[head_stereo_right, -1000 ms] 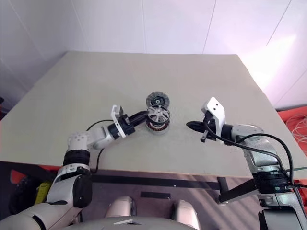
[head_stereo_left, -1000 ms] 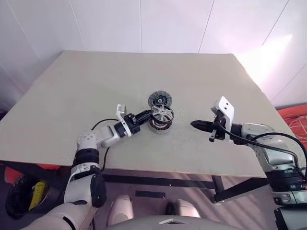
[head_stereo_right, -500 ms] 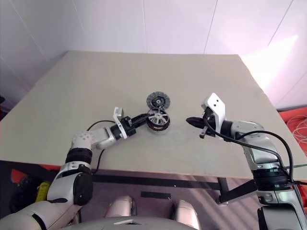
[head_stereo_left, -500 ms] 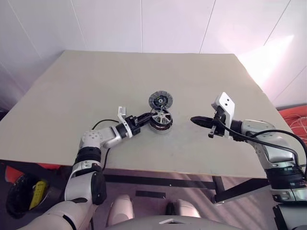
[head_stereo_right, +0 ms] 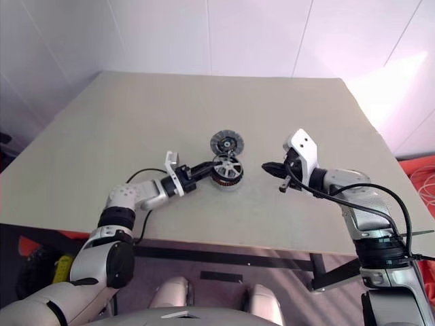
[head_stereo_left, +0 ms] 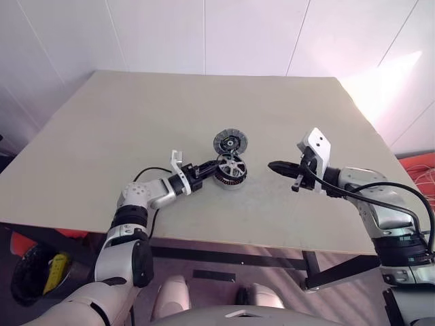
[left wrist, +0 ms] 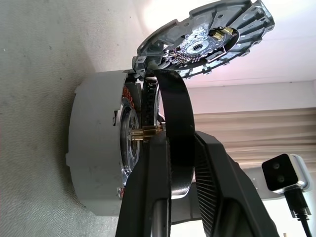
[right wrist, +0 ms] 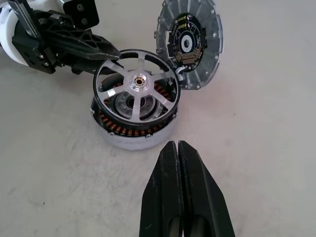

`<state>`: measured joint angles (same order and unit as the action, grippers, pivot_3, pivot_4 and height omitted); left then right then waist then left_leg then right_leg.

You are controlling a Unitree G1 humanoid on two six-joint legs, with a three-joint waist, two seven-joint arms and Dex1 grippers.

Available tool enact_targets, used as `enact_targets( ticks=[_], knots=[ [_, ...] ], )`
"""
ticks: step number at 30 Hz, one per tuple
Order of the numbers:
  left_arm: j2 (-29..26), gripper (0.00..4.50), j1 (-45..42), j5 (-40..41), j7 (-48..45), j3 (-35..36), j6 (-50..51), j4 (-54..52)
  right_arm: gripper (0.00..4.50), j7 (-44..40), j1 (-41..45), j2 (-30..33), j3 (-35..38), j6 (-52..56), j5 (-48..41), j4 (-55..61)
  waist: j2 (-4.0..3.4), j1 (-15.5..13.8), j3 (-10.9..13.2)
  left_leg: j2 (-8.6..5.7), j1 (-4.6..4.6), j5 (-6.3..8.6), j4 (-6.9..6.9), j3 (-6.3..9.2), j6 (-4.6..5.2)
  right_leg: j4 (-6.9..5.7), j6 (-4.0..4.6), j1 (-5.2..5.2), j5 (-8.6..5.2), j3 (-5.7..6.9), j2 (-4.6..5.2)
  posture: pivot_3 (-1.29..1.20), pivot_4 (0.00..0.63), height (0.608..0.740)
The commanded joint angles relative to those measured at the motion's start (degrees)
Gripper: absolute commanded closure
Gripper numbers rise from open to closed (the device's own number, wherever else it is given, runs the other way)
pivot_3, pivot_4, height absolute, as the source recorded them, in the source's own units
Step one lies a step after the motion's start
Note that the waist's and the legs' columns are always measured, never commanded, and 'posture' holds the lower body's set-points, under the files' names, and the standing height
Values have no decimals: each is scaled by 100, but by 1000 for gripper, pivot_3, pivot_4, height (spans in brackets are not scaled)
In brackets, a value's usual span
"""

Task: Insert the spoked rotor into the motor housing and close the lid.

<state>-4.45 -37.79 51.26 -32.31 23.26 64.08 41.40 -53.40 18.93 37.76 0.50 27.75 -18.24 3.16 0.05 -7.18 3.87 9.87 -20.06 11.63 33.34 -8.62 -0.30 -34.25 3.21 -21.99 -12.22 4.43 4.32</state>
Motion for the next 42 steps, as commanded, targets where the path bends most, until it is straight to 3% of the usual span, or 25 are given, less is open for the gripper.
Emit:
enact_targets(
  ticks=[1,2,16,30,42],
  knots=[
    [-1,3201,-166,-132,70,39,-138,135,4500,85,237,-3,51,119,-111,336,-1,-6,0,0,1,0,0,0,0,0,-2,1,-1,0,0,0,0,740],
    [-12,2922,-173,-137,38,54,-134,164,4500,103,262,-6,47,161,-113,358,-1,-9,-1,0,1,0,0,0,0,0,-2,2,-1,0,0,0,0,740],
    [-252,2922,29,12,-133,166,61,-374,4500,88,341,-68,28,234,-138,381,-2,8,-1,3,1,0,-1,0,-1,0,17,0,10,0,0,0,0,740],
    [-394,2922,620,-19,-56,169,-217,-1519,4500,100,598,-687,-449,22,-24,79,-2,13,-1,3,-1,1,-2,-1,-1,0,24,-3,13,1,1,0,0,740],
    [-641,2922,1054,-372,30,-481,-644,-2943,4500,541,1174,-1835,-988,-975,708,-1999,-2,25,-1,5,-3,0,-3,-1,-5,-5,27,-6,14,0,1,0,0,740]
  ],
)
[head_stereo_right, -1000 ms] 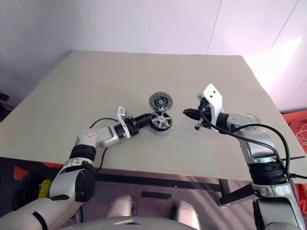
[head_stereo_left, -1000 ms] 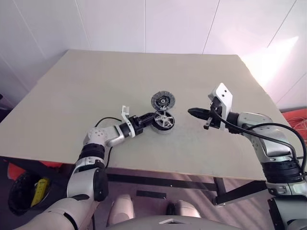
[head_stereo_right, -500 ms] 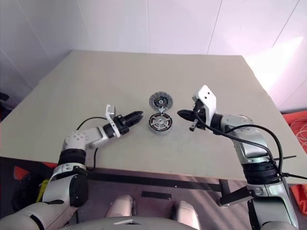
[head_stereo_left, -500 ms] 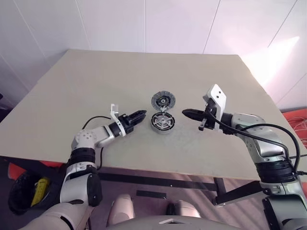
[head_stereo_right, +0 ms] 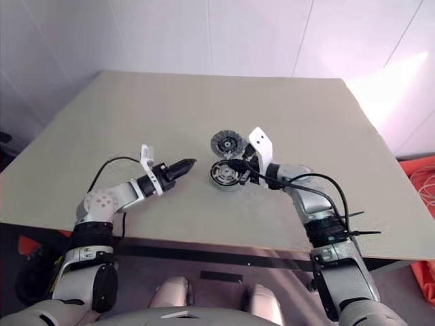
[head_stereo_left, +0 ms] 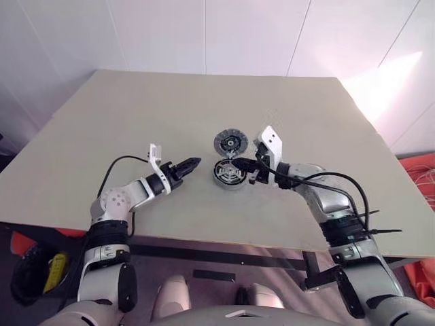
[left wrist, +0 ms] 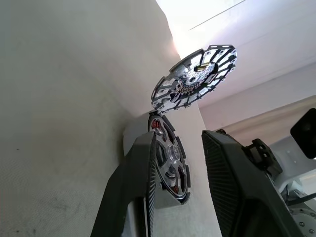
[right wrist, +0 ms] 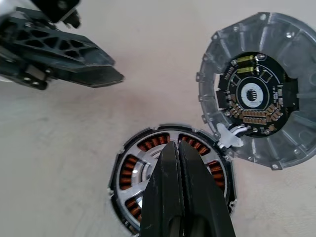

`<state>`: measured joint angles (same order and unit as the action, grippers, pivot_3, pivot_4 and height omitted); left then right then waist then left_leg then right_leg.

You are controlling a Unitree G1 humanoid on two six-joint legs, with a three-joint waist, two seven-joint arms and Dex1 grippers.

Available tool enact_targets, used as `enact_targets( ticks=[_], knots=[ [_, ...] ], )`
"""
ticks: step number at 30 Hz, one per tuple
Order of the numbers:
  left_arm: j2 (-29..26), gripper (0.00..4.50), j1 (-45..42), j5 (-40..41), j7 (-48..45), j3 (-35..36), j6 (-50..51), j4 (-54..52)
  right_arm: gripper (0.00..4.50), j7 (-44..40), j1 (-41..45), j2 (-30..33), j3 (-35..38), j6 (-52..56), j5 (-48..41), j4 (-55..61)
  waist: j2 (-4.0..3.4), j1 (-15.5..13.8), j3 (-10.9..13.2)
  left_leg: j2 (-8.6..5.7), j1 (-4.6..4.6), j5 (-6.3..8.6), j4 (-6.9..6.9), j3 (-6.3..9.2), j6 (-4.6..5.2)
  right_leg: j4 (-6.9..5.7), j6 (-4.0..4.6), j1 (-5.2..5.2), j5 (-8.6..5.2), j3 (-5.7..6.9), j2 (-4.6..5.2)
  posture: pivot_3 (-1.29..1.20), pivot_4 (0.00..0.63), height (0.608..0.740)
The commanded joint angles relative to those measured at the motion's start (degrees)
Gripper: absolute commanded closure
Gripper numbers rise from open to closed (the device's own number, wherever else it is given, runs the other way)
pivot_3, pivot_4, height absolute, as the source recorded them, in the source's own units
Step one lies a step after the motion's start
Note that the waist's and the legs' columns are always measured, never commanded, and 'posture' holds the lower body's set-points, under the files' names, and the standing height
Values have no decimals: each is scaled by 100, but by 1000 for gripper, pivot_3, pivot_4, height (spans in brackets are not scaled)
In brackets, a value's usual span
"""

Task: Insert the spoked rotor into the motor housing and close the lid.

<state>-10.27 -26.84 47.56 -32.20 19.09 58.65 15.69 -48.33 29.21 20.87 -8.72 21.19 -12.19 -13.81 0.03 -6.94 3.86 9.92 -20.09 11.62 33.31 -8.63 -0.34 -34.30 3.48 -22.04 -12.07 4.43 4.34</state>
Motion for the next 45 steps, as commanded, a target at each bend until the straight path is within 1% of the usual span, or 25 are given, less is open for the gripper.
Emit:
enact_targets(
  ticks=[1,3,5,8,11,14,18,21,26,31,33,35,42,45],
  knots=[
    [-79,2922,-32,-36,46,-91,-152,-433,4500,57,134,-211,-97,-379,163,-462,0,5,0,0,0,0,0,0,-1,0,0,0,0,0,0,0,0,740],
    [-121,2922,-56,-100,126,-95,-245,-483,4500,107,67,-281,-175,-518,320,-720,0,21,0,0,-1,0,0,0,-1,-1,1,-1,0,0,0,0,0,740],
    [-177,2922,-169,-105,205,45,-363,-386,4500,143,-35,-319,-208,-593,404,-833,0,45,0,0,5,0,0,-1,-1,-3,0,4,0,-2,0,0,0,740],
    [-316,2922,-325,-76,228,197,-463,-251,4500,126,-121,-322,-152,-585,362,-728,0,82,0,0,11,-2,1,0,-4,-5,0,9,0,-2,-1,0,0,740],
    [-417,2922,-376,-136,151,116,-486,-202,4500,162,9,-272,3,-597,310,-635,0,114,0,-1,16,-3,1,0,-6,-7,-2,13,-1,-2,-1,0,0,740],
    [-451,2922,-379,-193,67,-4,-538,-183,4500,152,152,-142,111,-603,293,-455,0,123,0,-1,15,-3,2,1,-6,-8,-1,12,0,-2,0,0,0,740],
    [-396,2922,-386,-262,25,-119,-639,-157,4500,-165,302,223,121,-514,210,32,1,131,0,-3,-2,-4,3,1,-6,-10,1,-3,0,-2,0,0,0,740],
    [-350,2922,-398,-300,7,-179,-692,-126,4500,-148,515,263,184,-497,160,59,1,158,0,-1,-1,-3,2,1,-5,-14,2,-7,0,-3,-2,0,0,740],
    [-306,2922,-384,-335,-2,-227,-740,-134,4500,-5,777,-130,128,-698,295,-695,1,155,0,2,5,-8,2,0,-12,-27,8,-9,-4,-3,-2,0,0,740],
    [-347,2922,-302,-302,-15,-222,-707,-335,4500,125,757,-654,37,-1011,422,-1598,0,152,1,0,1,-8,3,1,-14,-30,10,-13,-4,-3,-2,0,0,740],
    [-372,2922,-232,-223,-39,-212,-643,-535,4500,167,719,-718,5,-1171,526,-1920,0,149,1,0,-6,-8,3,1,-14,-31,11,-18,-4,-3,-2,0,0,740],
    [-373,2922,-195,-180,-16,-193,-602,-652,4500,150,688,-716,-5,-1281,572,-2007,1,148,0,0,-6,-8,3,0,-13,-31,12,-17,-5,-3,-1,0,0,740],
    [-376,2922,-190,-175,35,-147,-653,-649,4500,58,681,-587,116,-1191,435,-1574,1,148,1,1,8,-10,4,0,-17,-35,12,-8,-5,-3,-1,0,0,740],
    [-370,2922,-203,-170,-6,-170,-659,-631,4500,-84,679,-387,155,-998,326,-986,1,149,1,0,2,-10,4,1,-17,-35,12,-13,-5,-3,-1,0,0,740]
  ],
)
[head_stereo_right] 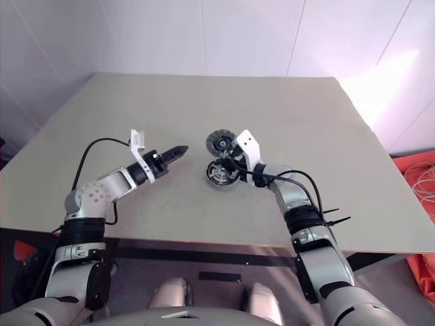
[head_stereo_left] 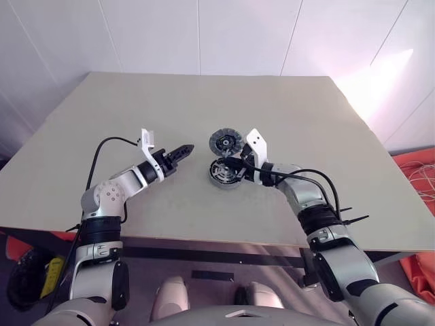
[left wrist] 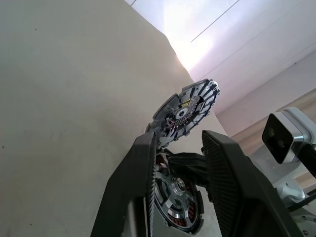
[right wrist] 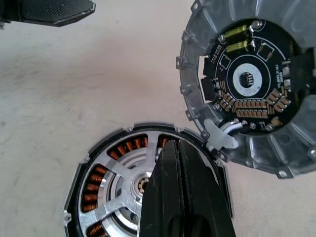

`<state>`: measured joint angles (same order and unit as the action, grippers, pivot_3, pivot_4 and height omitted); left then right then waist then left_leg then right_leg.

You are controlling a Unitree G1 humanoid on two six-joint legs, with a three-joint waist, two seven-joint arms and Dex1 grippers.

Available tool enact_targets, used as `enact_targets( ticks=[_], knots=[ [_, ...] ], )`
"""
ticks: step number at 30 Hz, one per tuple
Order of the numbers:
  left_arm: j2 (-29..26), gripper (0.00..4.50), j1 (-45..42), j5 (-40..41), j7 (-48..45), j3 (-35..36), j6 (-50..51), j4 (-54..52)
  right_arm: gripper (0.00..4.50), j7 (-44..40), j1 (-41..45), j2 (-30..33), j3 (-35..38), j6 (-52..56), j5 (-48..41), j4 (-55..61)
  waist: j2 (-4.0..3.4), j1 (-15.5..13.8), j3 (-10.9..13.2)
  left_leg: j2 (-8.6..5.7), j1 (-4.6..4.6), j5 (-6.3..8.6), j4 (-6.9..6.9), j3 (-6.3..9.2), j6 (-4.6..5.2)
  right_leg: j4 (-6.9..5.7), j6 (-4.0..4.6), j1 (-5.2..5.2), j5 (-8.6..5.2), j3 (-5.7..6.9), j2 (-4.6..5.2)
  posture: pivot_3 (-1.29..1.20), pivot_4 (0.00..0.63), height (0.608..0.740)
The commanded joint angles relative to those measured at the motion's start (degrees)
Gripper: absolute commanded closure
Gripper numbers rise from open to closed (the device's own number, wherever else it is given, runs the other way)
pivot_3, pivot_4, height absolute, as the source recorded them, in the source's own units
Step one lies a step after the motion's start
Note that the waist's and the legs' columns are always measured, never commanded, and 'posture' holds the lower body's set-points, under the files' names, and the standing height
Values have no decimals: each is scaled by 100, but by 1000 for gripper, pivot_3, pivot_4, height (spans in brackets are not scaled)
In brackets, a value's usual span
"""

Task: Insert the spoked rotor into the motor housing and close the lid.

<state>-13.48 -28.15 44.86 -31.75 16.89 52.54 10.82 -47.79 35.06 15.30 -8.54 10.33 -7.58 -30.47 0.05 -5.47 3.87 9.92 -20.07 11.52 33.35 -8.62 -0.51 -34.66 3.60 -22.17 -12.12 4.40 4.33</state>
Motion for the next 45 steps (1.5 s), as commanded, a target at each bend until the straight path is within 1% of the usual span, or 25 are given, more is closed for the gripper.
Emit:
enact_targets(
  ticks=[1,3,6,9,11,14,17,19,23,26,28,33,37,43,45],
  knots=[
    [-49,2922,-76,95,-69,33,-50,-142,4500,-268,64,284,115,163,-170,952,0,0,0,0,-3,0,0,0,0,0,0,-2,0,0,0,0,0,740],
    [-51,2922,-78,85,-88,10,-52,-137,4500,-563,-24,533,14,270,-184,1421,0,-2,0,0,-5,0,-1,0,1,1,0,-4,0,0,-1,0,0,740],
    [-67,2922,-90,54,-115,-10,-70,-90,4500,-1000,-84,1067,-284,187,106,1904,1,-7,0,0,-5,2,-2,0,4,3,-1,-3,-1,0,-1,0,0,740],
    [-122,2922,-127,20,-172,-1,-102,30,4500,-1666,106,1612,-560,-20,250,2101,2,-8,1,-1,-3,2,0,0,4,2,-1,0,-1,0,-1,0,0,740],
    [-131,2922,-156,-4,-186,-9,-134,80,4500,-2008,319,1775,-647,-158,238,2051,2,-2,1,0,-2,2,2,1,4,1,-2,0,-2,0,-1,0,0,740],
    [-131,2882,-196,9,-208,17,-198,101,3928,-2183,669,1848,-862,-626,561,1586,2,27,1,2,0,1,3,0,3,-1,-4,-1,-2,0,-2,0,0,740],
    [-102,2882,-244,115,-177,117,-181,79,2927,-2014,1043,1773,-1130,-1341,1106,887,3,8,1,4,1,0,5,0,1,-4,-2,-4,-2,2,-3,0,0,740],
    [-112,2882,-228,115,-173,109,-178,39,2240,-2257,1206,1764,-1294,-1638,1226,668,3,-4,1,2,-3,0,6,0,2,-3,0,-4,-1,2,-3,0,0,740],
    [-115,2882,-202,113,-152,138,-178,3,2240,-2755,1476,1724,-1589,-2117,1394,401,3,2,2,2,-32,9,18,1,21,-3,2,-21,-2,2,-2,0,0,740],
    [-133,2882,-196,114,-133,171,-183,-12,2240,-3064,1670,1716,-1825,-2549,1596,226,3,6,2,18,-97,10,75,1,58,-25,4,-66,-1,8,-4,0,0,740],
    [-147,2882,-200,118,-126,193,-187,-8,2240,-3180,1776,1683,-1913,-2791,1685,137,4,9,2,22,-115,16,97,1,69,-30,5,-75,1,10,-3,0,0,740],
    [-155,2882,-195,126,-109,259,-202,-7,2240,-3488,1855,1601,-2034,-3091,1731,183,4,8,2,25,-104,18,109,0,66,-40,8,-66,4,10,-2,0,0,740],
    [-154,2882,-174,127,-94,278,-216,-22,2240,-3574,1795,1502,-2180,-3267,1867,86,4,9,2,27,-103,18,118,1,63,-53,8,-67,4,10,-2,0,0,740],
    [-138,2882,-156,127,-72,260,-238,-30,2240,-3362,1909,1291,-2300,-3449,2161,-424,4,14,2,28,-103,19,126,1,62,-62,9,-68,4,10,-2,0,0,740],
    [-125,2882,-138,123,-62,246,-240,-43,2240,-3302,1969,1236,-2314,-3515,2235,-595,4,17,2,28,-102,28,128,1,47,-64,9,-68,4,9,-2,0,0,740]
  ],
)
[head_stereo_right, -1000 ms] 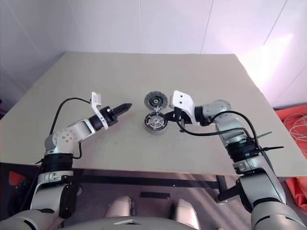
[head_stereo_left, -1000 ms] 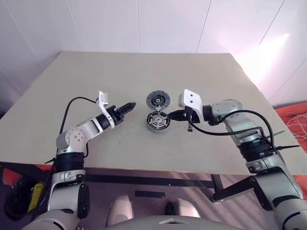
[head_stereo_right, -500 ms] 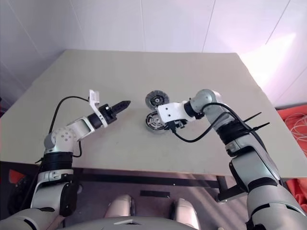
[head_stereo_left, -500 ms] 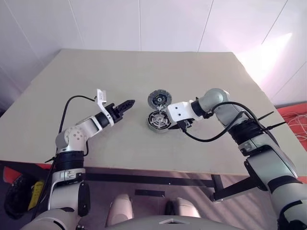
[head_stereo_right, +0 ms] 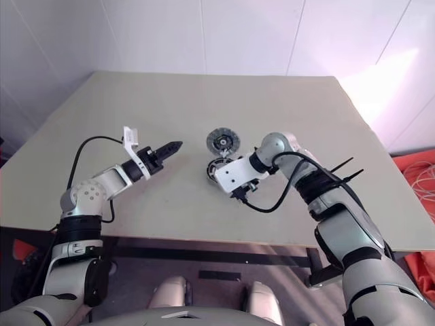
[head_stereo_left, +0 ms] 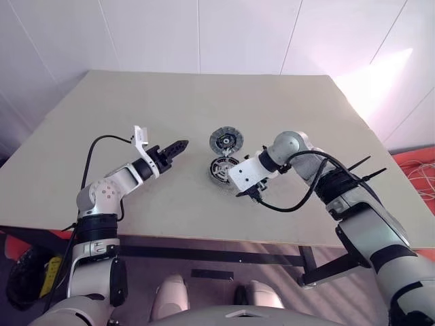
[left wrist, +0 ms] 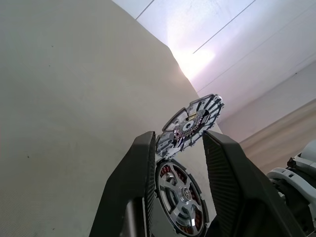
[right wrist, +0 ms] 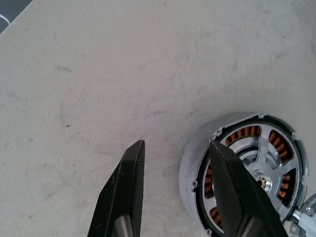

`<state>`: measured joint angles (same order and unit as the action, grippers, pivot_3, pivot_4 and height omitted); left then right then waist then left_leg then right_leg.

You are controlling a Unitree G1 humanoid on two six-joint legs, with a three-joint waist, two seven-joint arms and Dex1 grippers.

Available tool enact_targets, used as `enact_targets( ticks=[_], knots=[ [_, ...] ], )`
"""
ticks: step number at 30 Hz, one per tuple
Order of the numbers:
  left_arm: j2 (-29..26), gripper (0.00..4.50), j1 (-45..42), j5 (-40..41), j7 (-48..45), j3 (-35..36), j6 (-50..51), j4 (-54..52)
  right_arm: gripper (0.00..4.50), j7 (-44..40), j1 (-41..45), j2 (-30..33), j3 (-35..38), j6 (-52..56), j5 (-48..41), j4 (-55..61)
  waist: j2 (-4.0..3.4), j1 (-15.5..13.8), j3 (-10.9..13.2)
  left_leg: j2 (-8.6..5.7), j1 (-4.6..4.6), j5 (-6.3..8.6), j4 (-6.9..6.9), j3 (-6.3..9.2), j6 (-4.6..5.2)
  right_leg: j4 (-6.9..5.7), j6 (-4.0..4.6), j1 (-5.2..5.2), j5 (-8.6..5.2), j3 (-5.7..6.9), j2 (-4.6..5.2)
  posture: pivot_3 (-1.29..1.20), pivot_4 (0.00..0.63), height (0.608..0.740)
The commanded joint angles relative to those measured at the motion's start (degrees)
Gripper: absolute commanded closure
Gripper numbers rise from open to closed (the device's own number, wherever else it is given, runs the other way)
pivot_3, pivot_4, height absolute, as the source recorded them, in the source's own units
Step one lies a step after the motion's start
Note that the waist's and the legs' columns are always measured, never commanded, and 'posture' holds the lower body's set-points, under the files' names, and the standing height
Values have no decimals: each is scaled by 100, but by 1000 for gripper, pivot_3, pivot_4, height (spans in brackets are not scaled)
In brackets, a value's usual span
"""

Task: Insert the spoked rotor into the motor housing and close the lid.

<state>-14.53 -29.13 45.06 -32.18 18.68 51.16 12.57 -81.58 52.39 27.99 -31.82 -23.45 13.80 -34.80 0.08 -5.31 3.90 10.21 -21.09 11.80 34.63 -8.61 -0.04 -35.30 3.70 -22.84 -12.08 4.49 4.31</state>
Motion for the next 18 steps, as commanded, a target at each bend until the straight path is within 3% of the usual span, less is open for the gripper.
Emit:
enact_targets(
  ticks=[1,15,18],
  knots=[
    [-14,2882,-28,100,-16,62,-104,-221,2240,113,277,-54,11,-173,137,-258,0,1,0,1,1,0,2,0,0,-2,0,0,0,0,0,0,0,740],
    [42,2882,40,100,35,57,-121,-238,2240,30,448,14,20,-463,231,-609,0,0,0,2,-1,0,6,0,0,-6,1,-1,0,0,0,0,0,740],
    [52,2882,54,99,32,62,-136,-238,2854,10,411,15,11,-472,259,-589,0,1,0,2,-1,0,7,0,0,-8,1,-1,0,0,-1,0,0,740]
  ],
)
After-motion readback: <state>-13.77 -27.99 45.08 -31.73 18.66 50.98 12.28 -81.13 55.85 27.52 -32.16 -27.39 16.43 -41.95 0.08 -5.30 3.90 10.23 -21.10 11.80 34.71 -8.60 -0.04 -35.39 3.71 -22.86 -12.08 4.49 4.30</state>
